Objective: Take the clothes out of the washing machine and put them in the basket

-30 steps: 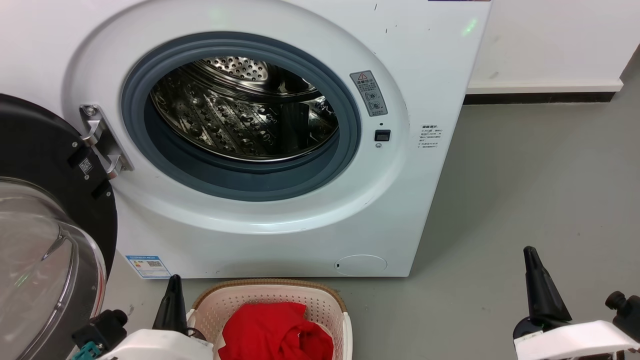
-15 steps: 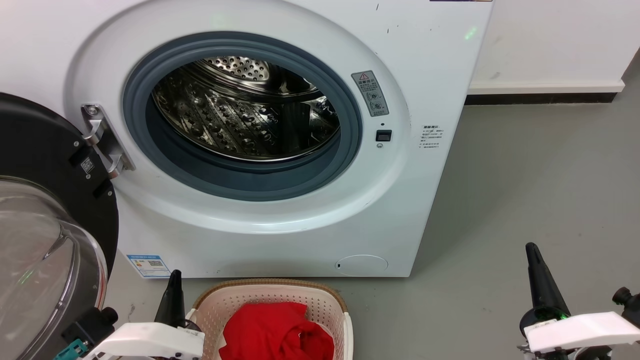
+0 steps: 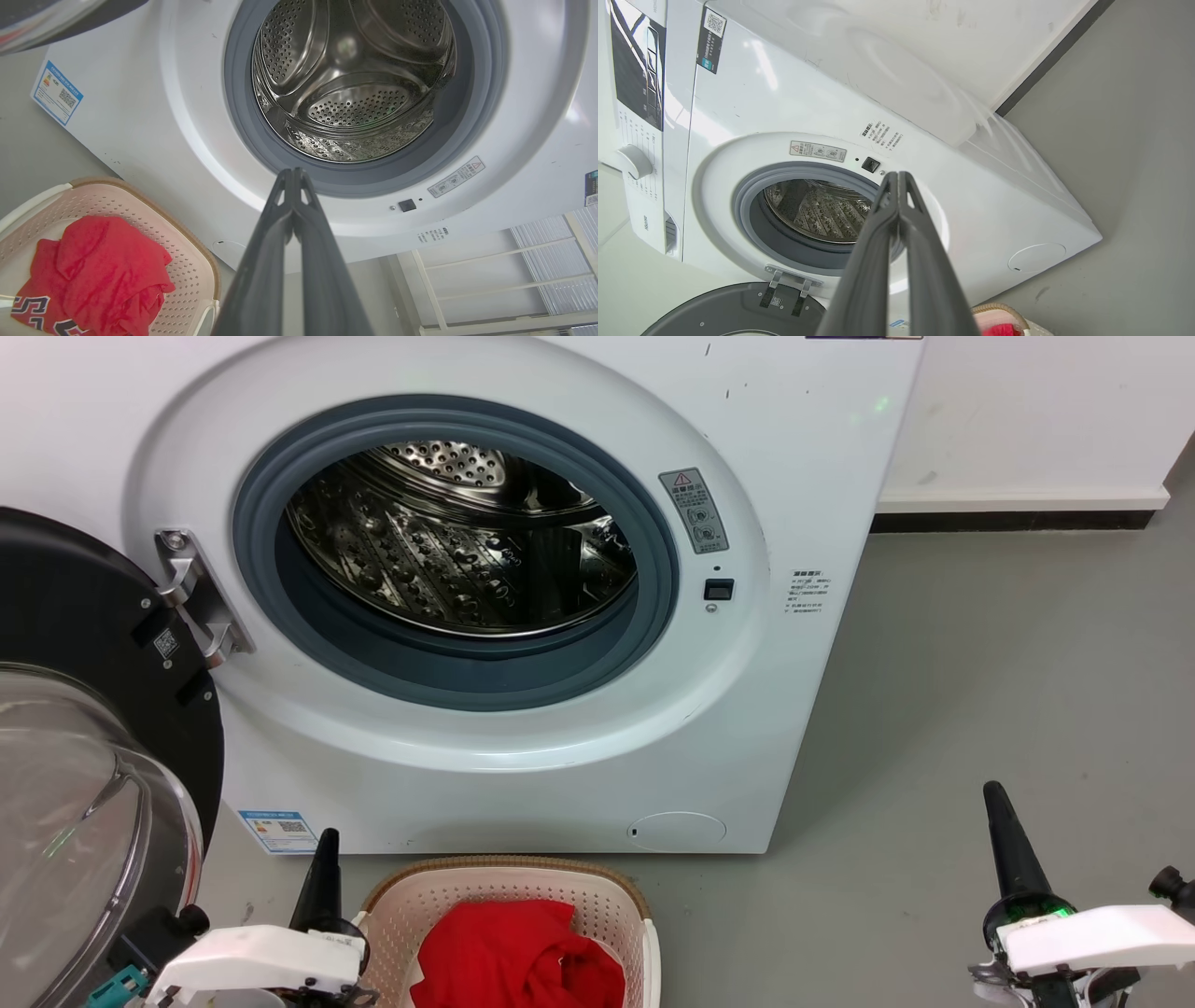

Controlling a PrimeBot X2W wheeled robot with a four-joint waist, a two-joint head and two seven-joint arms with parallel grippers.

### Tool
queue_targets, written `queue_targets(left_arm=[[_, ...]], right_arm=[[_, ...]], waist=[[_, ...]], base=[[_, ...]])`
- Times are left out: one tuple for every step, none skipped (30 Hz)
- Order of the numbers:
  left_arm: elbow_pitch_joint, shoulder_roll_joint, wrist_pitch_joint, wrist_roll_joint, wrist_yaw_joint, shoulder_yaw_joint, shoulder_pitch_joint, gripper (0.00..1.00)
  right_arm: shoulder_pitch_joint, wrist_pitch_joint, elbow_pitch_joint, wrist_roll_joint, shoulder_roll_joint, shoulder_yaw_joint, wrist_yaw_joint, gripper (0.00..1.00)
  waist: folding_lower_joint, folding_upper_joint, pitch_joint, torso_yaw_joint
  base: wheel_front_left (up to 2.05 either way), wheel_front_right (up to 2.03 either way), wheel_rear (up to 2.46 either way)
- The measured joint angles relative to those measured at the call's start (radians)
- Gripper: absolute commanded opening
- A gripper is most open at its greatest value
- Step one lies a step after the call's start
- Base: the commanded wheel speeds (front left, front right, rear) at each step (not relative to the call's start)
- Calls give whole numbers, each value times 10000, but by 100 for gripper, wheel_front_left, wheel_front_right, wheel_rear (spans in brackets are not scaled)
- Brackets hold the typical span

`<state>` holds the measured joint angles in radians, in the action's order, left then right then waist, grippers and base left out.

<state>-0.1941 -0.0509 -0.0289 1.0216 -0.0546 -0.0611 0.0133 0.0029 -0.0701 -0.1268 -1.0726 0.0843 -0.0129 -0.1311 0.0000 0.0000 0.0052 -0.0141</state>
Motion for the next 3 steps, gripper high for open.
queue_targets(left_arm=[[-17, 0, 81, 234, -46, -27, 48, 0], [-27, 0, 90, 336, -48, -35, 79, 0], [-33, 0, 102, 441, -71, -44, 102, 0]], right_arm=[[-27, 40, -42, -217, 2, -19, 0, 0], [-35, 61, -59, -328, 2, -29, 0, 0], [-36, 98, -77, -443, 2, -38, 0, 0]], waist=[[0, 0, 0, 4], [0, 0, -1, 6], [0, 0, -1, 8]], base=[[0, 0, 0], [0, 0, 0], [0, 0, 0]])
